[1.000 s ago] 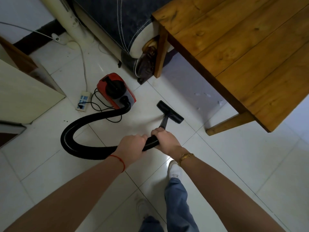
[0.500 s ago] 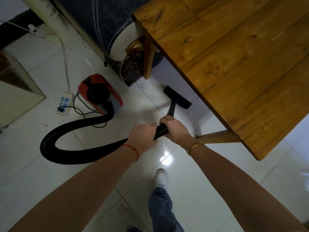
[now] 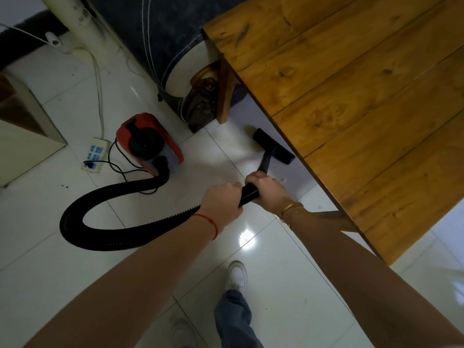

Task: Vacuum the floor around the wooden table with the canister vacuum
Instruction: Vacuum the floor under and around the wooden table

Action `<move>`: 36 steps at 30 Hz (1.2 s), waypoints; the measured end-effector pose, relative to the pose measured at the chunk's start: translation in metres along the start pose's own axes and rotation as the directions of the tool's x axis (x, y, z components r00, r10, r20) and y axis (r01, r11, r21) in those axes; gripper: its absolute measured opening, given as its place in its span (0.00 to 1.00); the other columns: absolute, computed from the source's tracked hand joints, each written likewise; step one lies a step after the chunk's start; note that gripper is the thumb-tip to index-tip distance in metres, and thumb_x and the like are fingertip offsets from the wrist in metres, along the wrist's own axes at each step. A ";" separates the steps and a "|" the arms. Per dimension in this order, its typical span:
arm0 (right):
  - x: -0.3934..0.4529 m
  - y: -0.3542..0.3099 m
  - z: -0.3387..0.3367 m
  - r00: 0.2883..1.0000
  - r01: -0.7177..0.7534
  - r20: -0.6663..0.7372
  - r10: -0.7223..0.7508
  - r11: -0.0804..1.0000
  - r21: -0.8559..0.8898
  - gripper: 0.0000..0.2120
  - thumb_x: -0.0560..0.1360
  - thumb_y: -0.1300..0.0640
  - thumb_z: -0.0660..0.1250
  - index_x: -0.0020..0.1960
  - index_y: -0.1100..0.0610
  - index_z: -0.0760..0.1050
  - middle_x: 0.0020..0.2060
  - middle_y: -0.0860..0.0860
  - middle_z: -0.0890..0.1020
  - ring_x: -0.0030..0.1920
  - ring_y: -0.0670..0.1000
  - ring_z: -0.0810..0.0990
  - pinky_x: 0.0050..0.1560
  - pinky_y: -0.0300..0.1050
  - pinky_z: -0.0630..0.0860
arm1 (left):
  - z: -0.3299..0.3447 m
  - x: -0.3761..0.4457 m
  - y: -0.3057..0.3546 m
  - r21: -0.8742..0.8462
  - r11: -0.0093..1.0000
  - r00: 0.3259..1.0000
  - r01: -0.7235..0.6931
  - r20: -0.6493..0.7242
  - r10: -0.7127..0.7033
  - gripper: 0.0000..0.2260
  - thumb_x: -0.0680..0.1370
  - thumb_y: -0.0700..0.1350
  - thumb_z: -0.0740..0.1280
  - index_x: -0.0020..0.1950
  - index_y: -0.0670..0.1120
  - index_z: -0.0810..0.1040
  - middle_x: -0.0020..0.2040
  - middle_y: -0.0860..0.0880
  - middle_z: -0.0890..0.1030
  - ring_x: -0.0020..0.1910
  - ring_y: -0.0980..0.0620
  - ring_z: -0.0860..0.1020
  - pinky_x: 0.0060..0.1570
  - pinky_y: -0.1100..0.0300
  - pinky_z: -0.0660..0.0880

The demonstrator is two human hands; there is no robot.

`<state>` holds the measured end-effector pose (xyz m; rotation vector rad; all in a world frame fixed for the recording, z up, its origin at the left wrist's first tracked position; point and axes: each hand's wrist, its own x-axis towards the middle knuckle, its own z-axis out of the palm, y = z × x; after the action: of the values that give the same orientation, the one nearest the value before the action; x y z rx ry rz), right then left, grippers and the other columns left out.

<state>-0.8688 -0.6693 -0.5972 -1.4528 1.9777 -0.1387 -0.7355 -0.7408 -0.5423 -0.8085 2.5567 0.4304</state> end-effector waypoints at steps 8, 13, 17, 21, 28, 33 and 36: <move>-0.032 -0.050 0.032 1.000 -0.004 0.021 0.004 1.000 0.024 0.09 0.71 0.59 0.70 0.50 0.57 0.74 0.49 0.53 0.77 0.46 0.56 0.79 0.49 0.50 0.78 | 0.012 -0.062 -0.024 0.026 0.999 1.000 -0.026 0.015 0.025 0.11 0.76 0.47 0.63 0.56 0.45 0.71 0.46 0.48 0.79 0.43 0.47 0.79 0.36 0.59 0.67; -0.061 -0.081 0.060 1.000 0.005 0.011 -0.006 0.999 0.047 0.09 0.72 0.58 0.70 0.51 0.58 0.74 0.50 0.53 0.78 0.46 0.55 0.79 0.48 0.46 0.76 | 0.024 -0.106 -0.036 0.065 0.996 0.997 -0.064 0.039 0.062 0.11 0.77 0.47 0.62 0.56 0.45 0.71 0.46 0.47 0.79 0.44 0.46 0.79 0.36 0.59 0.67; -0.089 -0.108 0.086 1.000 -0.002 0.007 0.002 0.995 0.097 0.09 0.72 0.57 0.70 0.50 0.57 0.74 0.49 0.53 0.77 0.44 0.56 0.79 0.47 0.49 0.77 | 0.035 -0.146 -0.044 0.102 0.990 0.995 -0.095 0.049 0.090 0.11 0.77 0.47 0.62 0.57 0.45 0.71 0.48 0.46 0.79 0.46 0.45 0.79 0.37 0.59 0.65; -0.114 -0.131 0.112 1.000 -0.010 -0.007 0.011 0.992 0.129 0.09 0.72 0.57 0.69 0.49 0.57 0.74 0.49 0.53 0.77 0.44 0.57 0.79 0.48 0.52 0.77 | 0.048 -0.182 -0.052 0.144 0.981 0.990 -0.132 0.062 0.124 0.12 0.77 0.48 0.62 0.58 0.45 0.70 0.48 0.46 0.79 0.46 0.45 0.79 0.37 0.58 0.66; -0.147 -0.159 0.147 0.998 -0.041 -0.030 0.047 0.986 0.162 0.10 0.71 0.56 0.70 0.50 0.57 0.74 0.48 0.53 0.77 0.44 0.56 0.79 0.47 0.51 0.77 | 0.064 -0.224 -0.060 0.212 0.958 0.979 -0.195 0.108 0.175 0.13 0.77 0.49 0.63 0.60 0.45 0.70 0.49 0.45 0.79 0.46 0.45 0.79 0.38 0.57 0.68; -0.158 -0.161 0.156 0.995 -0.065 -0.062 0.077 0.984 0.167 0.10 0.72 0.58 0.70 0.51 0.57 0.74 0.48 0.53 0.77 0.45 0.56 0.79 0.45 0.48 0.77 | 0.065 -0.231 -0.056 0.227 0.949 0.974 -0.220 0.106 0.201 0.13 0.77 0.49 0.62 0.60 0.45 0.70 0.49 0.46 0.80 0.46 0.45 0.80 0.38 0.58 0.67; -0.156 -0.151 0.153 0.994 -0.074 -0.072 0.086 0.984 0.160 0.10 0.71 0.58 0.70 0.52 0.58 0.74 0.49 0.53 0.76 0.45 0.56 0.79 0.47 0.49 0.78 | 0.063 -0.223 -0.050 0.225 0.949 0.974 -0.220 0.112 0.199 0.13 0.77 0.48 0.62 0.59 0.45 0.70 0.49 0.46 0.79 0.46 0.45 0.80 0.37 0.58 0.67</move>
<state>-0.6355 -0.5434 -0.5763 -1.2829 2.0354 -0.3134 -0.5214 -0.6495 -0.4985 -0.4250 2.5571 0.2119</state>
